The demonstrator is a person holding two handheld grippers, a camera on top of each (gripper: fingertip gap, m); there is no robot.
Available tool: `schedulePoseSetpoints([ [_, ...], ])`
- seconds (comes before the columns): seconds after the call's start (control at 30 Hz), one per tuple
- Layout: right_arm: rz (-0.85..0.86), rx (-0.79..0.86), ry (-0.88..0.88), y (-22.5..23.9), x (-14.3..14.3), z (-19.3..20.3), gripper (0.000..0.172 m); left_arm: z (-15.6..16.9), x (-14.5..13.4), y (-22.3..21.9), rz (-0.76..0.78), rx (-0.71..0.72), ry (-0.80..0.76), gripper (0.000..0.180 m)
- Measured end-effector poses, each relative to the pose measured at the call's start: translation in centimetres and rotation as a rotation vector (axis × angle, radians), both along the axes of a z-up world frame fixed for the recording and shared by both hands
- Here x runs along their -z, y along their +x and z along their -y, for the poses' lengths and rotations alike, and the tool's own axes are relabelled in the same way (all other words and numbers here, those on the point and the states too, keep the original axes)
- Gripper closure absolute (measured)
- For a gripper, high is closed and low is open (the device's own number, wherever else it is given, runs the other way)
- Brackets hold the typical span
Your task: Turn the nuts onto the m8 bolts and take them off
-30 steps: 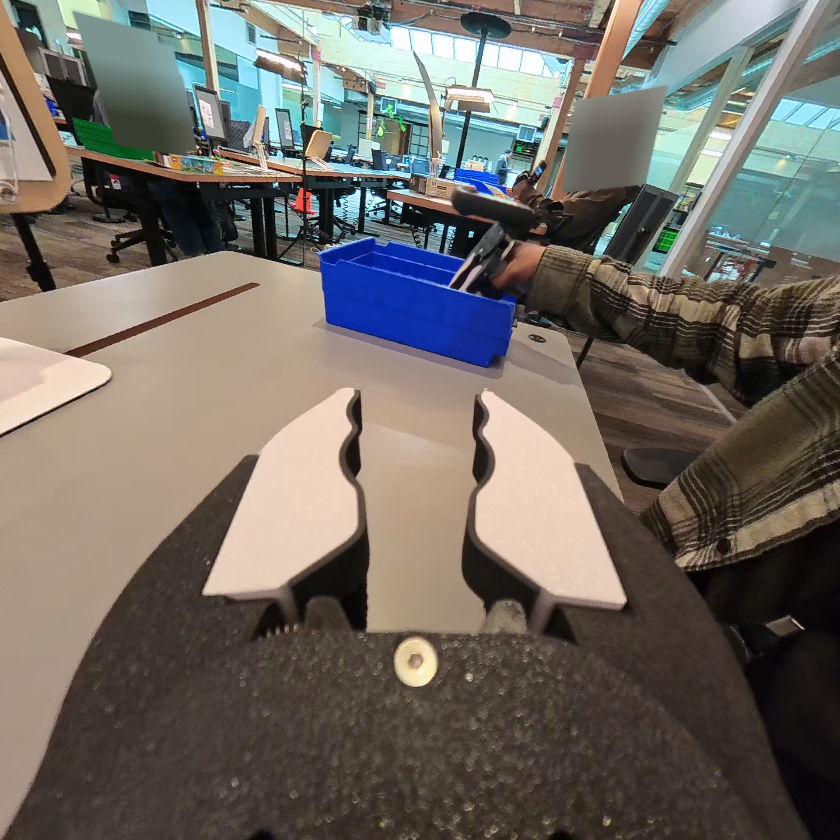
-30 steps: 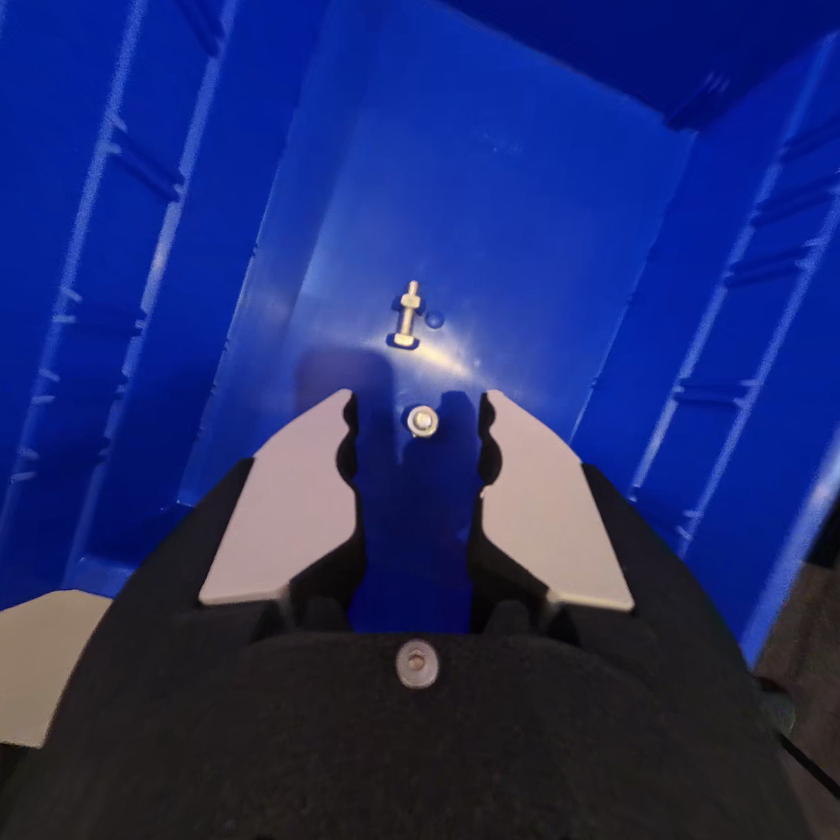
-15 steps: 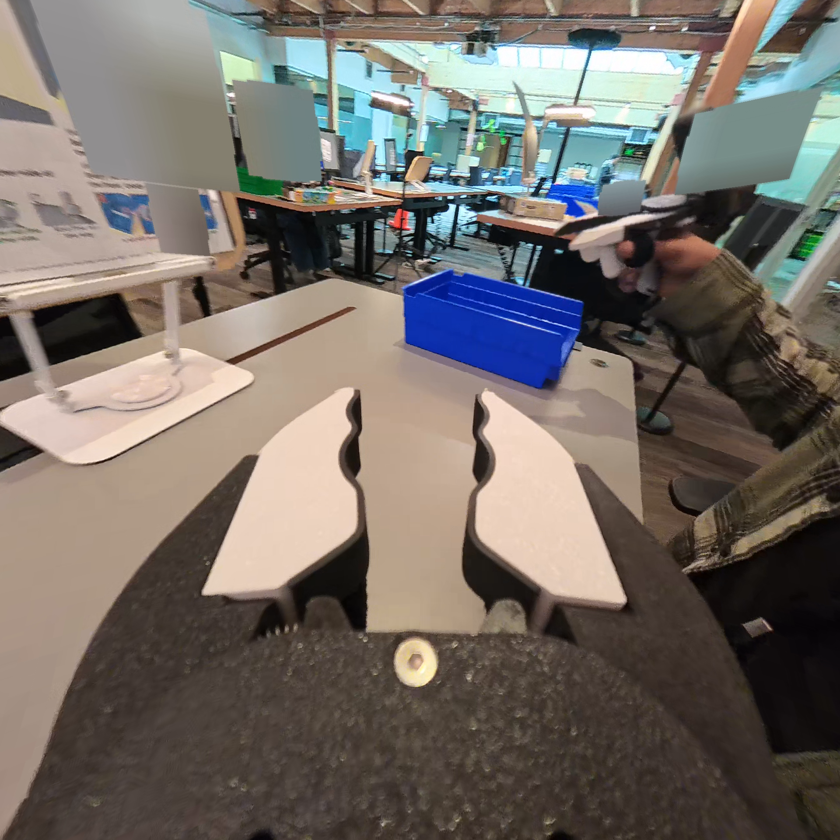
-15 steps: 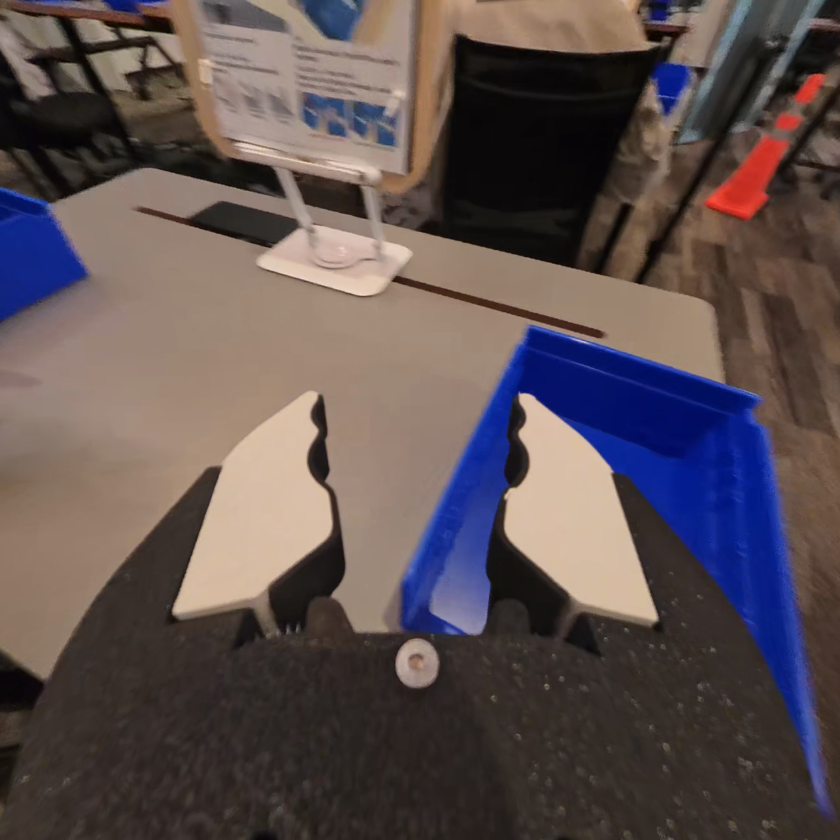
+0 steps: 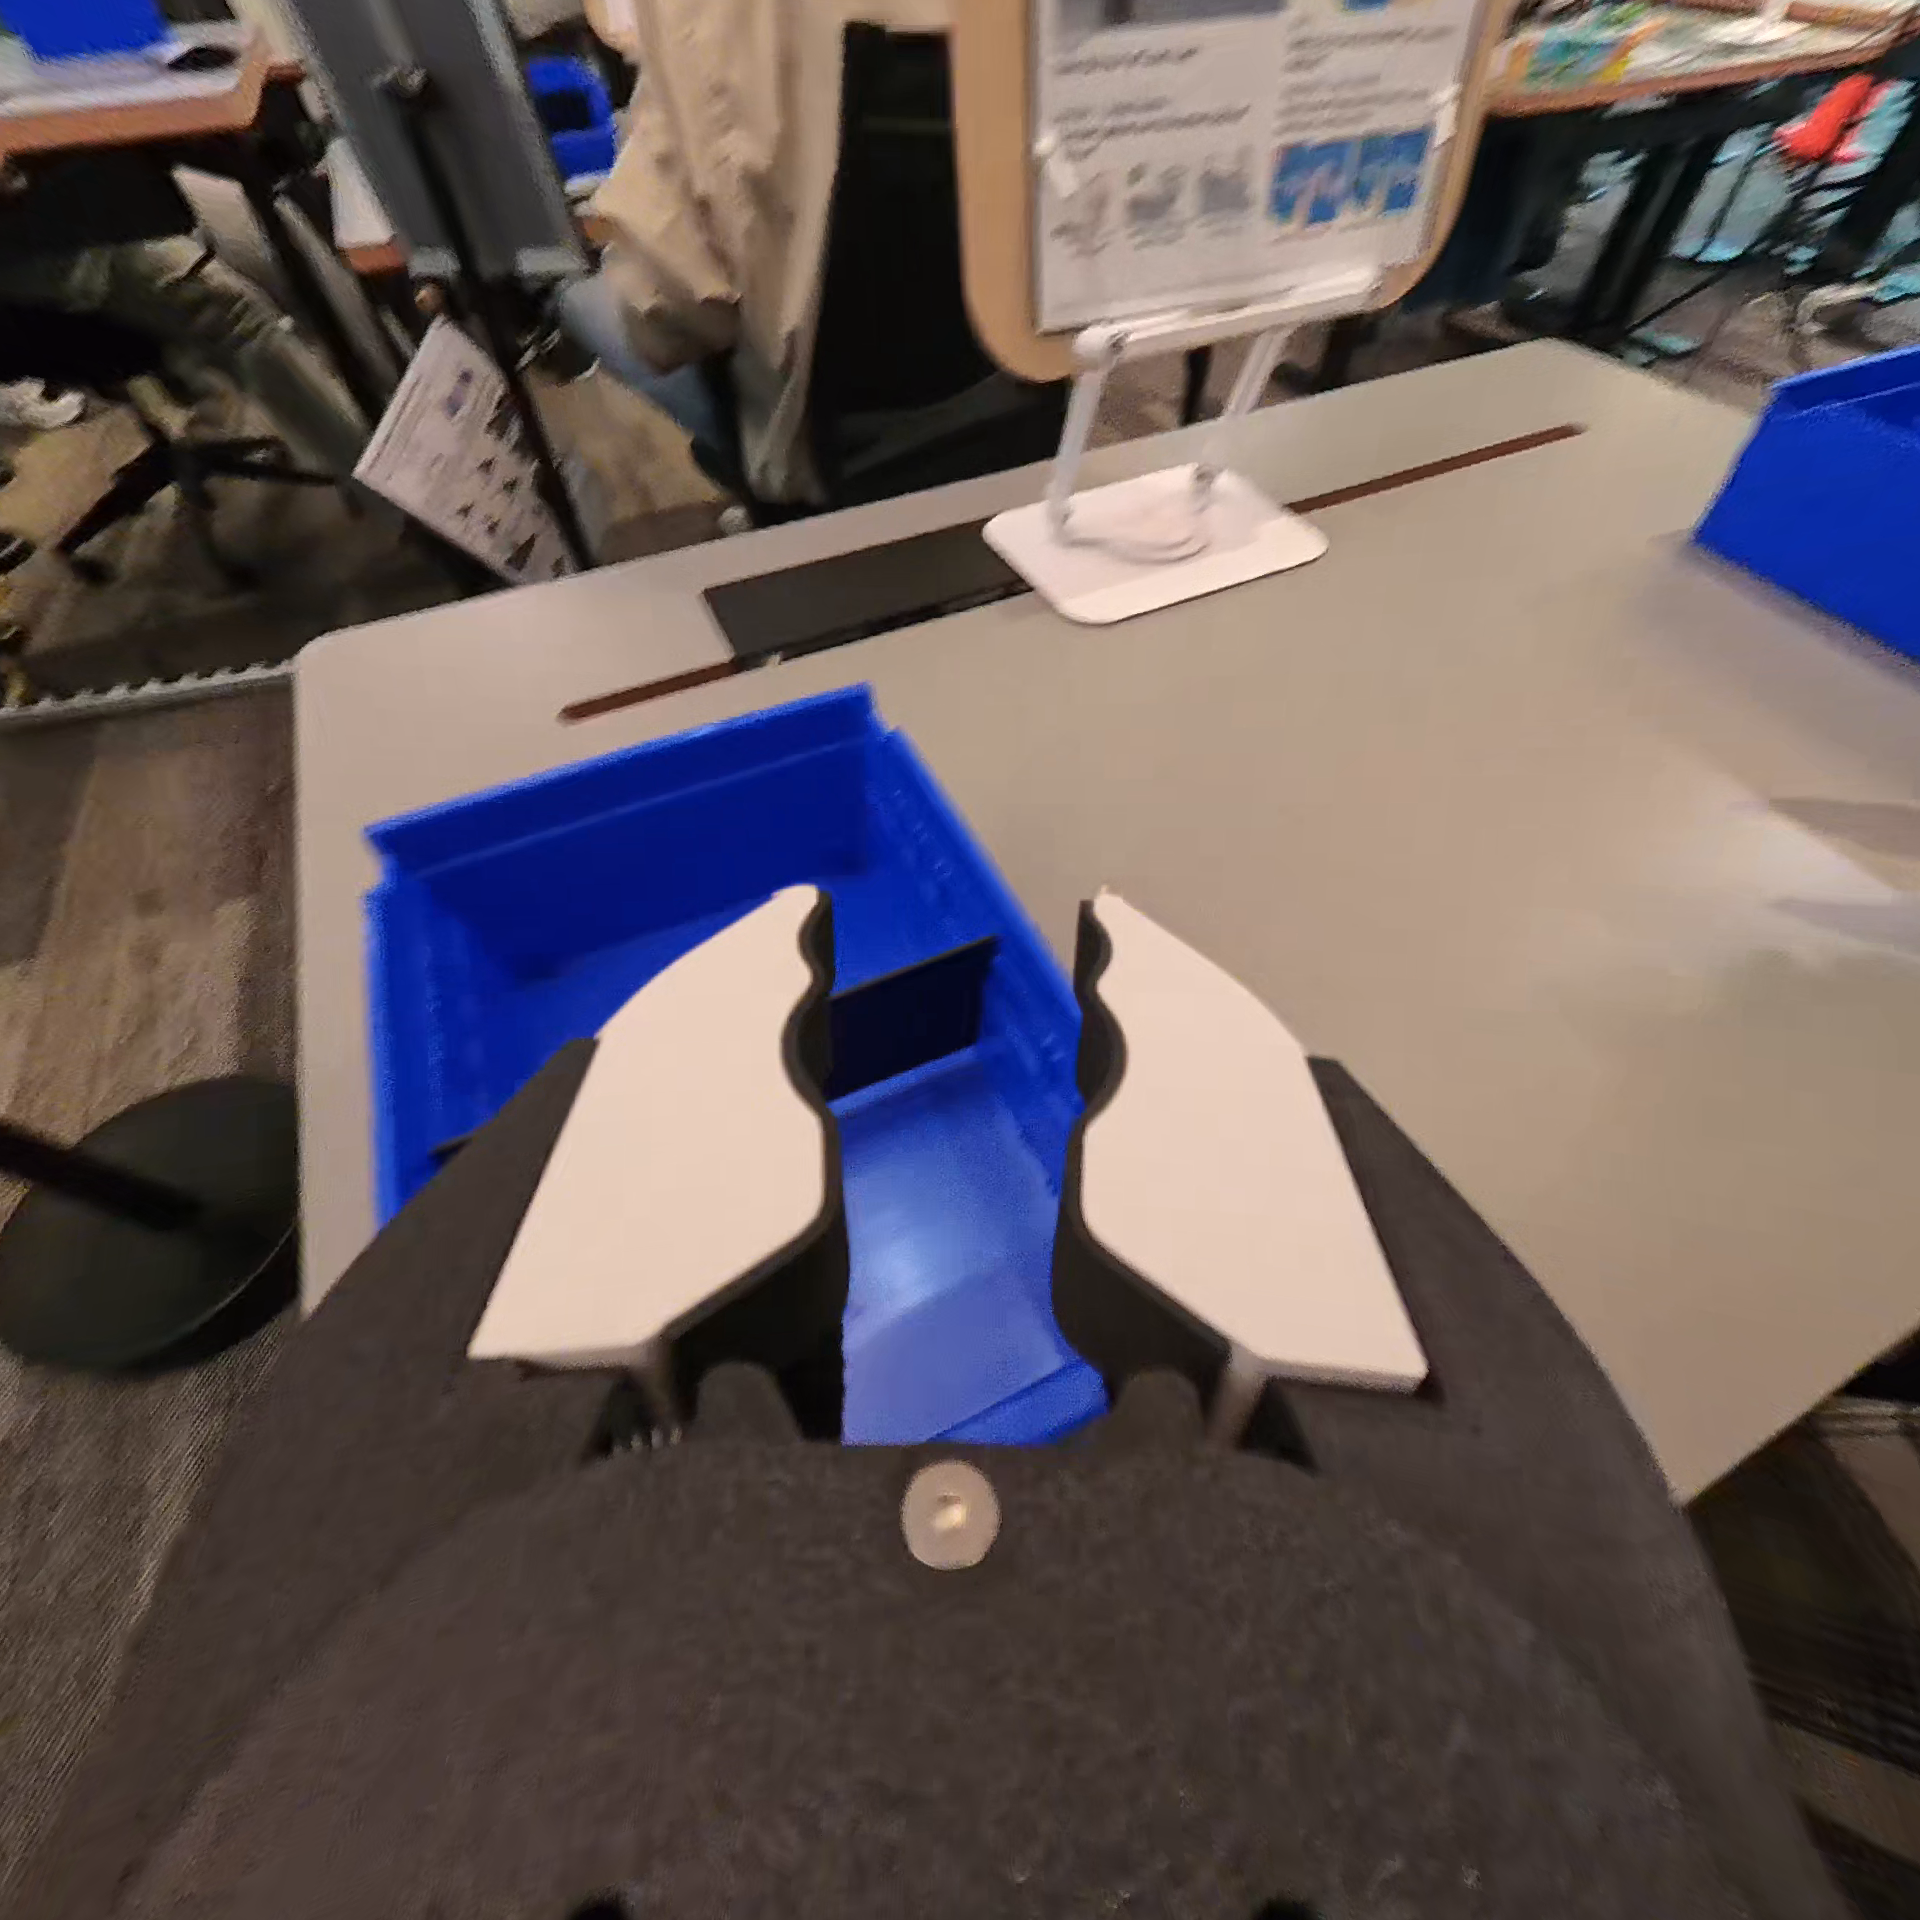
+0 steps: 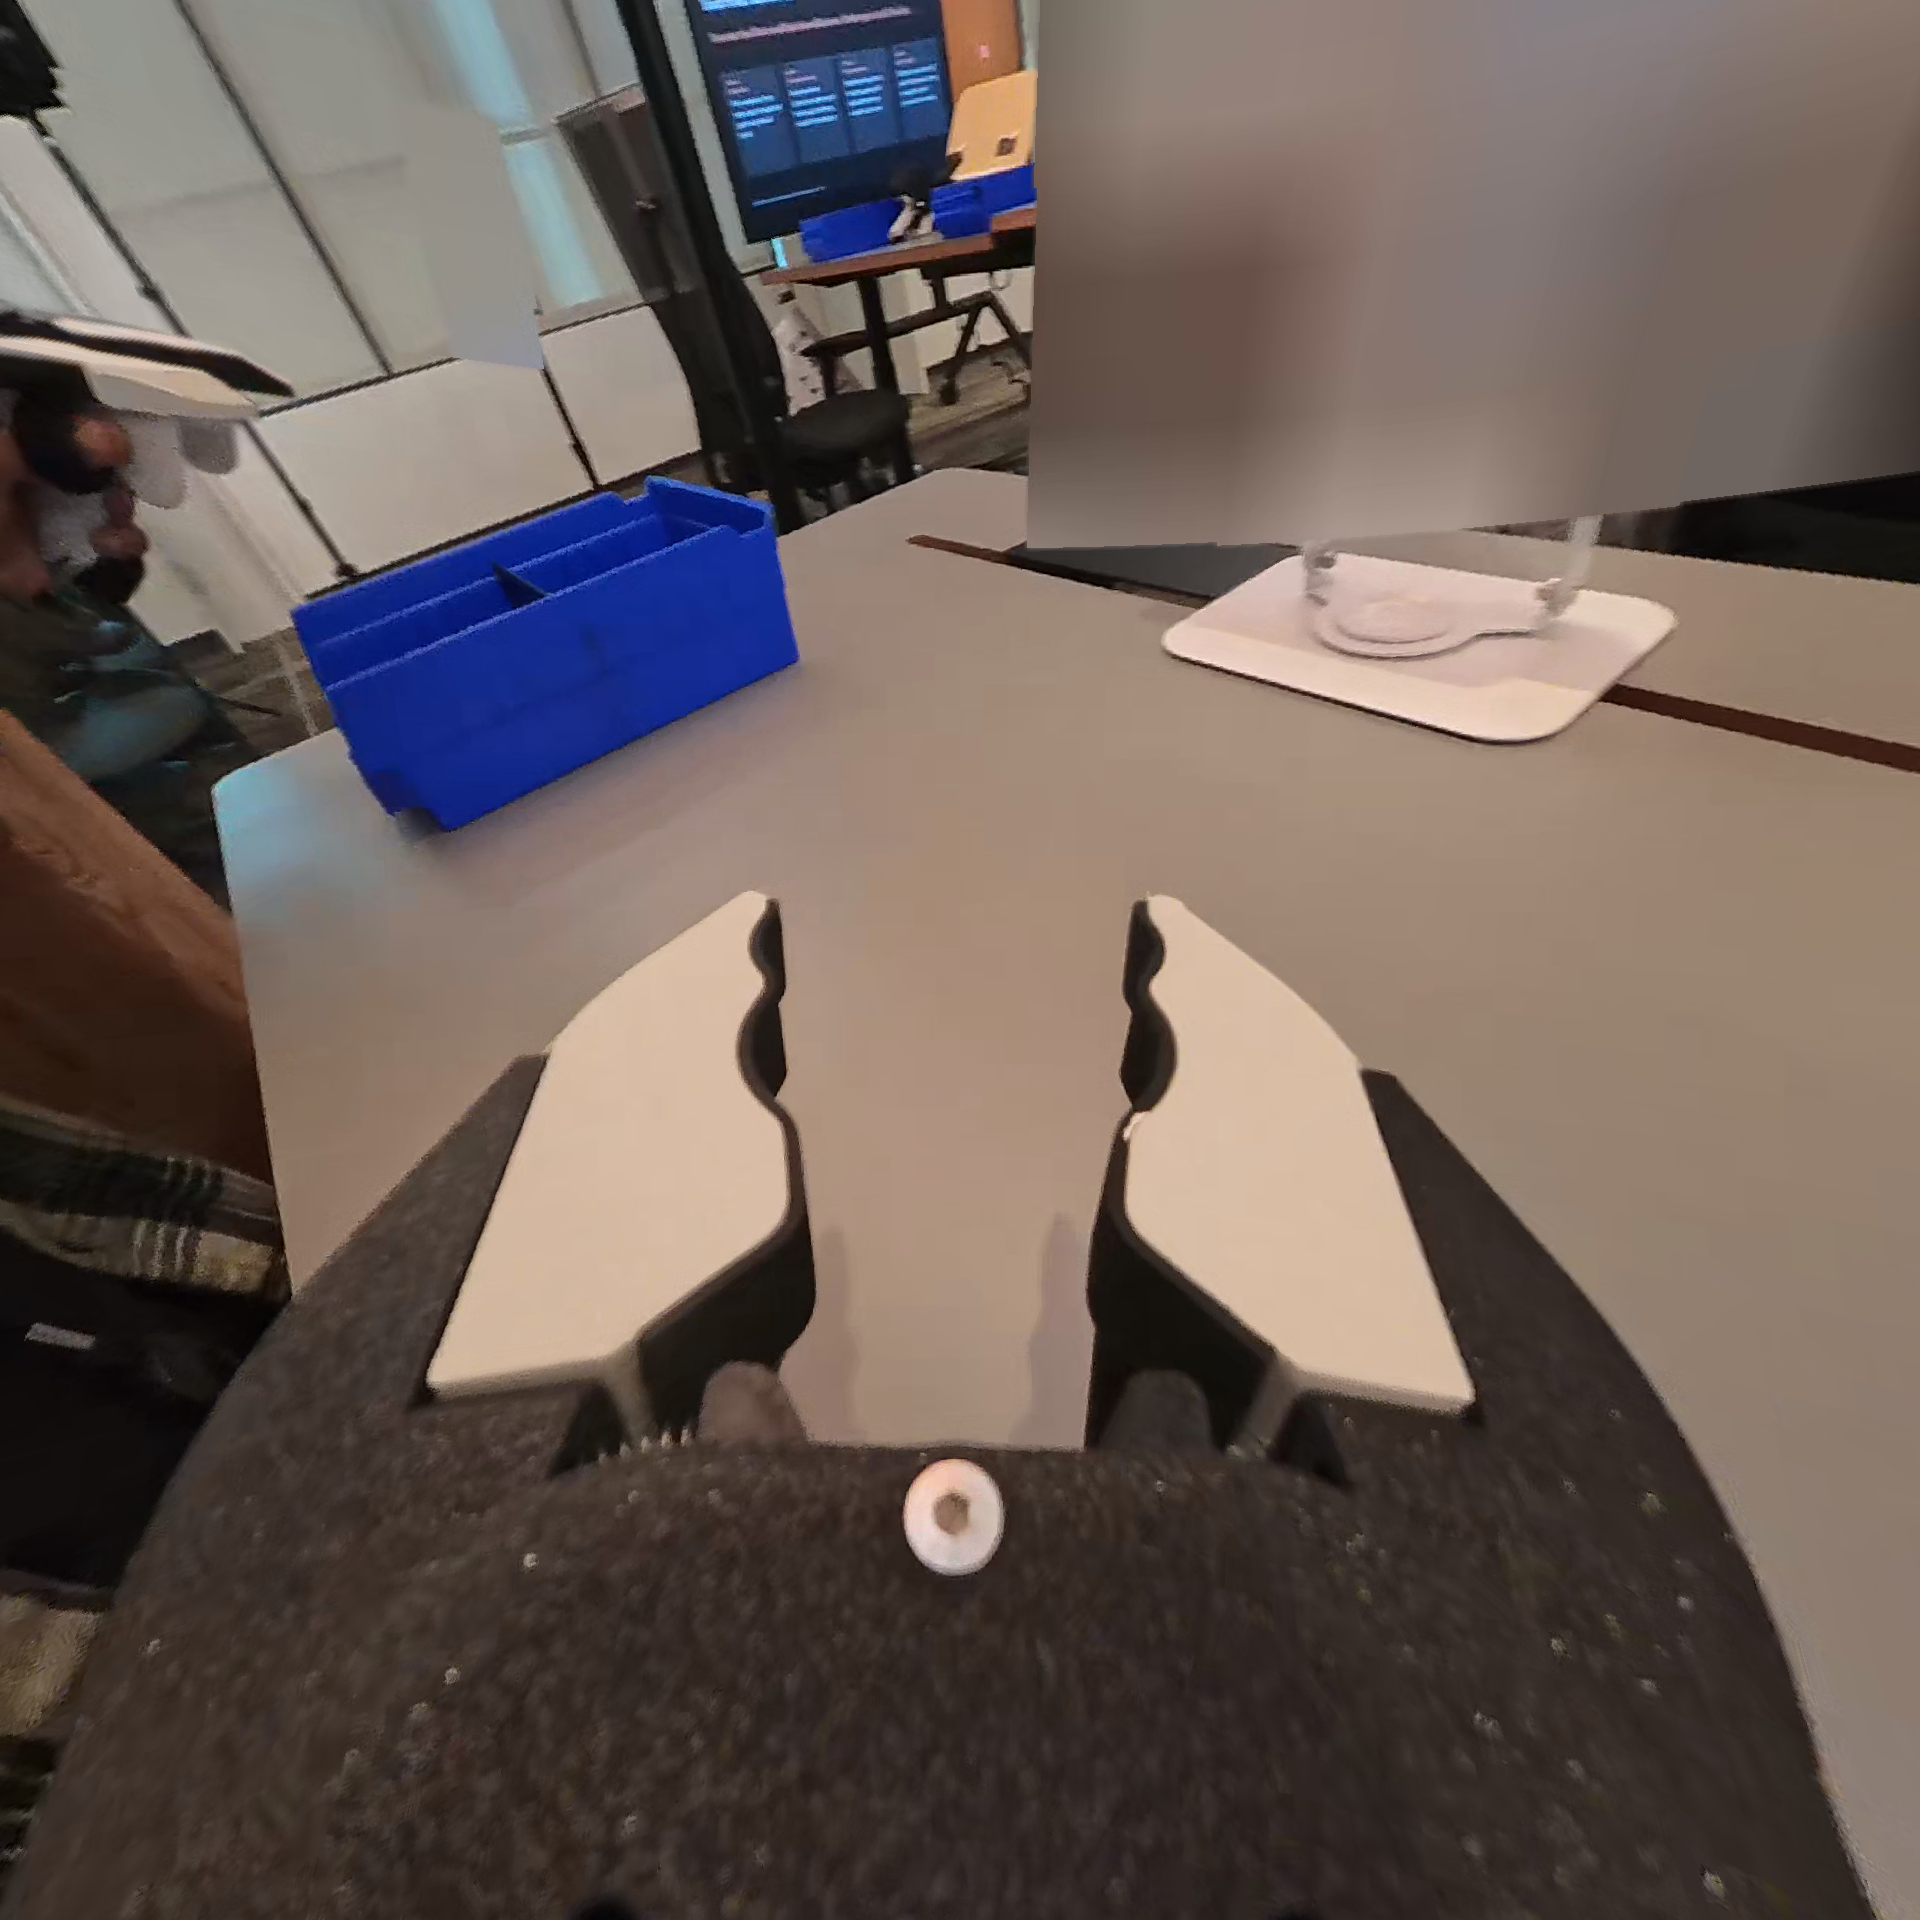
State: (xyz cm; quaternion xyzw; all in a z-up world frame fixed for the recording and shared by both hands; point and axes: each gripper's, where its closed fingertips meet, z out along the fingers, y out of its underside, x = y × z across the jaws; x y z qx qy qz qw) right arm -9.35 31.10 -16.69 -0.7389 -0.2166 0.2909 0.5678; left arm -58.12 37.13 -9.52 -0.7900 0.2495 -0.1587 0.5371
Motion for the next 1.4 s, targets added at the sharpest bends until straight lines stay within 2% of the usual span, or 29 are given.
schedulePoseSetpoints([
  [0.13, 0.003, -0.061, -0.022, -2.5, 1.2, -1.4, 0.113, -0.9, 2.4, -2.3, -0.039, -0.017, -0.054, 0.137],
  [0.27, 0.019, -0.094, -0.043, -4.5, 1.7, -2.6, 0.115, -2.5, 3.5, -2.9, -0.124, 0.026, -0.098, 0.138],
  [0.6, 0.051, -0.116, -0.058, -7.1, 2.3, -4.7, 0.119, -9.3, 5.8, -2.8, -0.491, 0.24, -0.323, 0.146],
  [0.7, 0.053, -0.125, -0.062, -7.6, 2.7, -5.0, 0.12, -11.0, 7.0, -3.3, -0.643, 0.313, -0.395, 0.149],
  [0.87, 0.065, -0.132, -0.072, -7.6, 3.1, -5.5, 0.121, -12.1, 9.8, -4.5, -0.865, 0.51, -0.495, 0.164],
  [1.1, 0.076, -0.118, -0.052, -7.0, 2.5, -5.6, 0.122, -12.8, 13.5, -5.8, -1.053, 0.714, -0.581, 0.174],
  [1.4, 0.083, -0.086, -0.039, -6.3, 1.9, -5.0, 0.12, -13.0, 16.6, -6.5, -1.252, 0.873, -0.648, 0.169],
])
